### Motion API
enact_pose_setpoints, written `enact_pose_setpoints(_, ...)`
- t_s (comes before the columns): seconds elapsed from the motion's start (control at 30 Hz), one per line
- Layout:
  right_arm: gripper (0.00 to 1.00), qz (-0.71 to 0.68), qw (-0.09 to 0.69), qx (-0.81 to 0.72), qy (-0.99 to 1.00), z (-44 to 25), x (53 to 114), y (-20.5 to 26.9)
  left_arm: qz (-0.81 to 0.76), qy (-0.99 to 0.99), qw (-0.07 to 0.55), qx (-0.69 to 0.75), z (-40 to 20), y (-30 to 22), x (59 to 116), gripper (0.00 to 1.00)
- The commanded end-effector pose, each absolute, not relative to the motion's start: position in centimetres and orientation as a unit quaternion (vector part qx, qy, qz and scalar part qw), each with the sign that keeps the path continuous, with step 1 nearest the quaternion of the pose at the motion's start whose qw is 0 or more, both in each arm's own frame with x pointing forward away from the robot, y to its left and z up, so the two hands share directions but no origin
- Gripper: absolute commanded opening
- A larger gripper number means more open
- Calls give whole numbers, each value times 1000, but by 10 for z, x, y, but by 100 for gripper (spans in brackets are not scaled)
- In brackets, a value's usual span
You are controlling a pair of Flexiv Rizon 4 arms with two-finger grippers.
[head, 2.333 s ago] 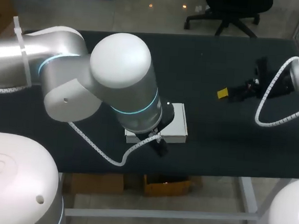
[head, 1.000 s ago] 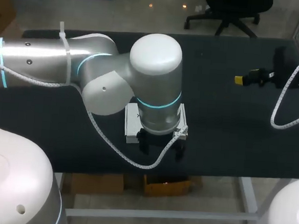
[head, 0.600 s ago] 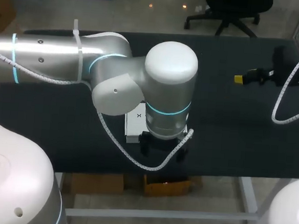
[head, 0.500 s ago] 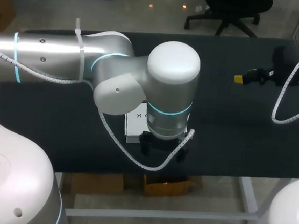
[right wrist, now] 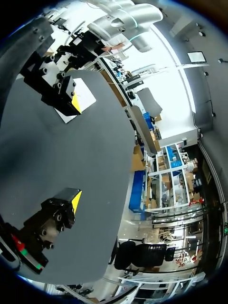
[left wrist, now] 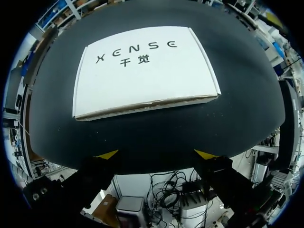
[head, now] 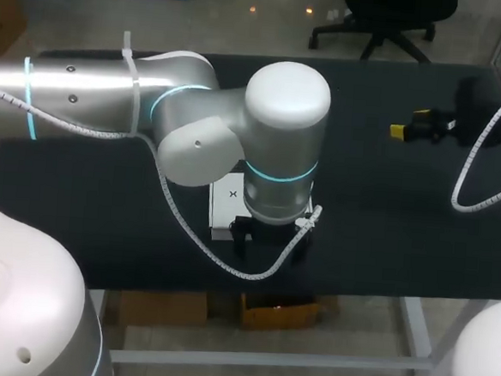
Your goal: Assemble the packaging by folding the flat box into shape, placing the metal phone stand inside, and closing the box properly
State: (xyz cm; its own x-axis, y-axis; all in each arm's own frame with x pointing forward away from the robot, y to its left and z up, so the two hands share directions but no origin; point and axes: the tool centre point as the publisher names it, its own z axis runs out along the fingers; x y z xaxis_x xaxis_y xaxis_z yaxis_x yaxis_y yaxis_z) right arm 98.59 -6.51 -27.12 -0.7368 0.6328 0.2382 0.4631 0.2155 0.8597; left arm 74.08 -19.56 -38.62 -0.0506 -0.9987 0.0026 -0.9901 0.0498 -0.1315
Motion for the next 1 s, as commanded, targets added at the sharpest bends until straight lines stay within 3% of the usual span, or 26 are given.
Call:
enact_pose_setpoints(0.03,100,527,81,346,772,-273,993,-64,-49,722,35,-690,-390,-192,750,100)
enact_pose_setpoints(0.4,100,533,146,294,779,-256,1009,-67,-45,710,24,-702,-394,-184,769,100)
enact_pose_setpoints(1.0,100,529,158,295,780,-253,1019,-73,-33,690,20,-723,-393,-181,793,100)
